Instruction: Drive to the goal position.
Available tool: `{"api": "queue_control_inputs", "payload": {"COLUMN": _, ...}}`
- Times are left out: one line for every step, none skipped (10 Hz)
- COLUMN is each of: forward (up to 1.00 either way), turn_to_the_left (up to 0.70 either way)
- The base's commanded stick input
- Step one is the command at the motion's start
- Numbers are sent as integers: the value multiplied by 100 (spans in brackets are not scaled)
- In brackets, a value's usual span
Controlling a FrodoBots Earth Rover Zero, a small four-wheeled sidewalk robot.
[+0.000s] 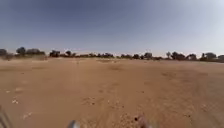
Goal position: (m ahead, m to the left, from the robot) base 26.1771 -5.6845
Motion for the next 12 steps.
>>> {"api": "queue_control_inputs", "payload": {"forward": 70, "turn_to_the_left": 0}}
{"api": "queue_control_inputs", "payload": {"forward": 70, "turn_to_the_left": 0}}
{"api": "queue_control_inputs", "payload": {"forward": 70, "turn_to_the_left": 0}}
{"api": "queue_control_inputs", "payload": {"forward": 70, "turn_to_the_left": 0}}
{"api": "queue_control_inputs", "payload": {"forward": 70, "turn_to_the_left": 0}}
{"api": "queue_control_inputs", "payload": {"forward": 70, "turn_to_the_left": 0}}
{"api": "queue_control_inputs", "payload": {"forward": 70, "turn_to_the_left": 0}}
{"api": "queue_control_inputs", "payload": {"forward": 70, "turn_to_the_left": 0}}
{"api": "queue_control_inputs", "payload": {"forward": 70, "turn_to_the_left": 0}}
{"api": "queue_control_inputs", "payload": {"forward": 70, "turn_to_the_left": 0}}
{"api": "queue_control_inputs", "payload": {"forward": 70, "turn_to_the_left": 0}}
{"api": "queue_control_inputs", "payload": {"forward": 70, "turn_to_the_left": 0}}
